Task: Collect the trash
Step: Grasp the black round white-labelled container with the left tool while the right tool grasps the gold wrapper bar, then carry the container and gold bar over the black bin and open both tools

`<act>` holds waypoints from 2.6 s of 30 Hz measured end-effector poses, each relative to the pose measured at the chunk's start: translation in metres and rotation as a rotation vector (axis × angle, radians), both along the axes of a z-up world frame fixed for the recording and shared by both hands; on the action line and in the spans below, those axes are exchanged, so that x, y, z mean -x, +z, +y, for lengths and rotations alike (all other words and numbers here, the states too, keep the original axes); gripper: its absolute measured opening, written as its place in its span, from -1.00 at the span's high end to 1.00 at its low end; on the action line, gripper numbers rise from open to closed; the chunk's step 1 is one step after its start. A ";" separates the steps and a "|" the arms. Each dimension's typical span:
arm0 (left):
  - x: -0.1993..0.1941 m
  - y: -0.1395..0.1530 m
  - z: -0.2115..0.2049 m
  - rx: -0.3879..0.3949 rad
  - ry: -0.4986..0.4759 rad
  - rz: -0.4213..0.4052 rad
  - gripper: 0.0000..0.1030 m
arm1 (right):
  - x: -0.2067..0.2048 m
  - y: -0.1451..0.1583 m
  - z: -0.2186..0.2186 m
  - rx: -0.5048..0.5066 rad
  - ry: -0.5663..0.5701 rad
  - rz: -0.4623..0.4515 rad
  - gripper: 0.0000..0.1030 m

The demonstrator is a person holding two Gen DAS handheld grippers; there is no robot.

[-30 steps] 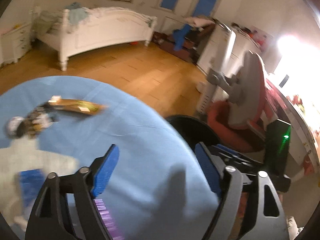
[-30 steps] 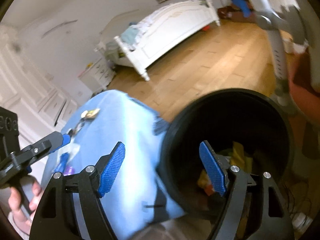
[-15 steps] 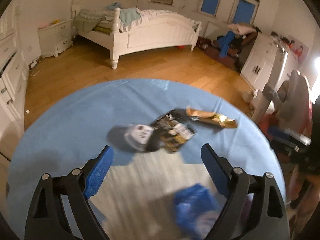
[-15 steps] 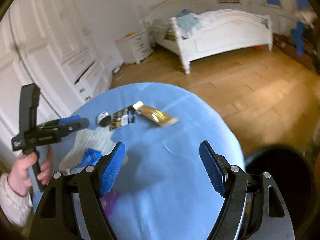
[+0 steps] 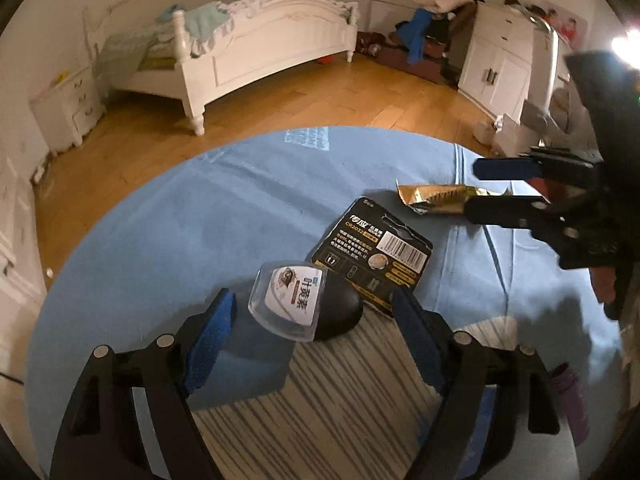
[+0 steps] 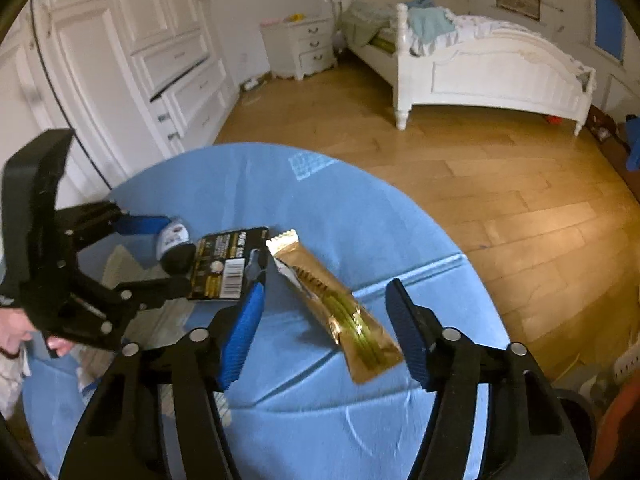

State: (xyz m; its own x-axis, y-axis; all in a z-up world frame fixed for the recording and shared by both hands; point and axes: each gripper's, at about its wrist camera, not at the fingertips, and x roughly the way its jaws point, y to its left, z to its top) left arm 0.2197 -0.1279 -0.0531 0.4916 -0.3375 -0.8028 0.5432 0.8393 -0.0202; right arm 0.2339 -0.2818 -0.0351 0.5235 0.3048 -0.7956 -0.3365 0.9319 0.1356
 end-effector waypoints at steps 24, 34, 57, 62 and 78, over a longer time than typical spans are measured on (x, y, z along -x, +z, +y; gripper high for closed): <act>0.071 0.064 0.020 0.286 0.052 -0.070 -0.04 | 0.084 0.046 -0.056 -0.358 -0.104 -0.092 0.71; 0.120 0.090 -0.075 0.317 -0.121 -0.095 -0.04 | 0.170 0.070 -0.127 -0.392 -0.243 -0.215 0.71; 0.160 0.025 -0.276 0.249 -0.358 0.014 -0.05 | 0.244 -0.043 -0.278 -0.486 -0.599 -0.087 0.71; 0.158 0.017 -0.286 0.232 -0.369 0.030 -0.05 | 0.243 -0.059 -0.285 -0.497 -0.629 -0.061 0.71; 0.161 0.023 -0.293 0.204 -0.316 -0.022 -0.85 | 0.251 -0.069 -0.304 -0.511 -0.733 -0.040 -0.30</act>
